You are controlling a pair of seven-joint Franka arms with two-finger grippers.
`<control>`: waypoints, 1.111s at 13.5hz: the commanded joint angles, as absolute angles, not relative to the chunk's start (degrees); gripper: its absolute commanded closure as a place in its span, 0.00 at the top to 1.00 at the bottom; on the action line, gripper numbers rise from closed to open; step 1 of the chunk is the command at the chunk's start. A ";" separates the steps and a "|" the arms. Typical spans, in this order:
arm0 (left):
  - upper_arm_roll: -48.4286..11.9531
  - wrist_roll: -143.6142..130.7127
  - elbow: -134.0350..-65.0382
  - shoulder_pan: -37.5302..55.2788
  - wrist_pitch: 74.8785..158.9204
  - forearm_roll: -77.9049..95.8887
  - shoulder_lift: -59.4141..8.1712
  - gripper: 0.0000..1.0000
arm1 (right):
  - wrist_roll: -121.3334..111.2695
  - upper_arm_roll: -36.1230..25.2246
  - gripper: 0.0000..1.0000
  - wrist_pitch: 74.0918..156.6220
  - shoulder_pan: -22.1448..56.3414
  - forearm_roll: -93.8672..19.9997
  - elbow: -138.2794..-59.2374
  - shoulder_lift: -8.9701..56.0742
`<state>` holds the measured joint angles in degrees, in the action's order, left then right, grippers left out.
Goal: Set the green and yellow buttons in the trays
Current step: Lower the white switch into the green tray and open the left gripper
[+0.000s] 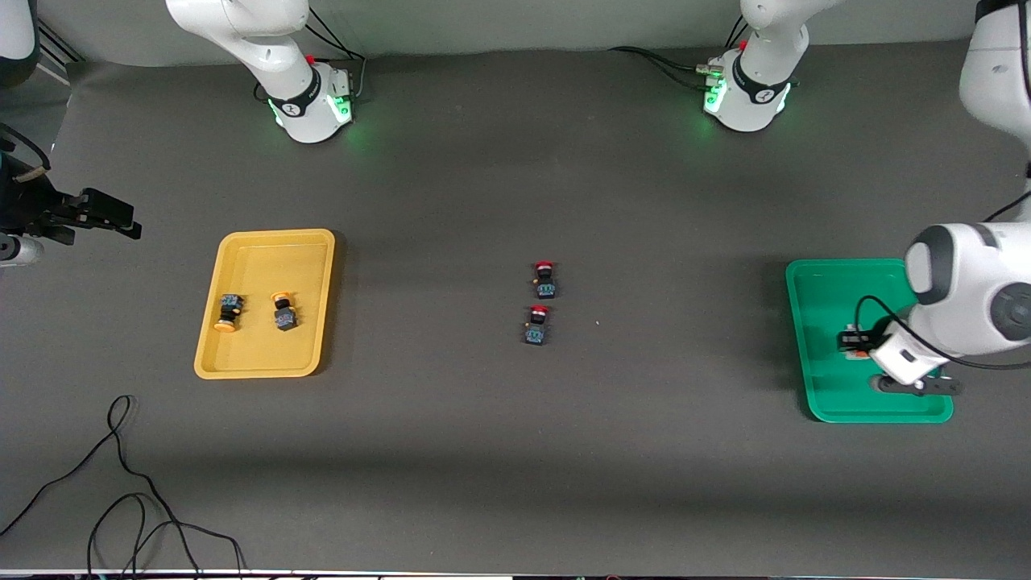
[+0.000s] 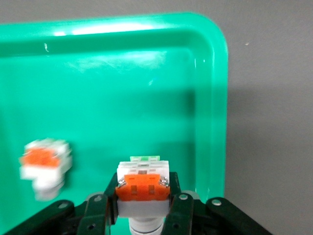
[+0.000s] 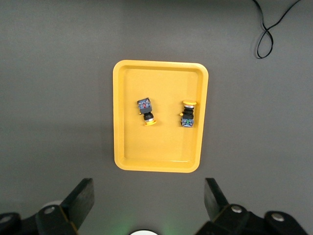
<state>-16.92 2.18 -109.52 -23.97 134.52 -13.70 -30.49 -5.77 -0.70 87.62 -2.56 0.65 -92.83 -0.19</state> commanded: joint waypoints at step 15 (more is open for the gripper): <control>-21.25 5.27 -101.55 -24.43 106.41 -15.12 -16.09 1.00 | -2.11 -0.70 1.00 86.57 -2.64 1.14 -91.41 0.18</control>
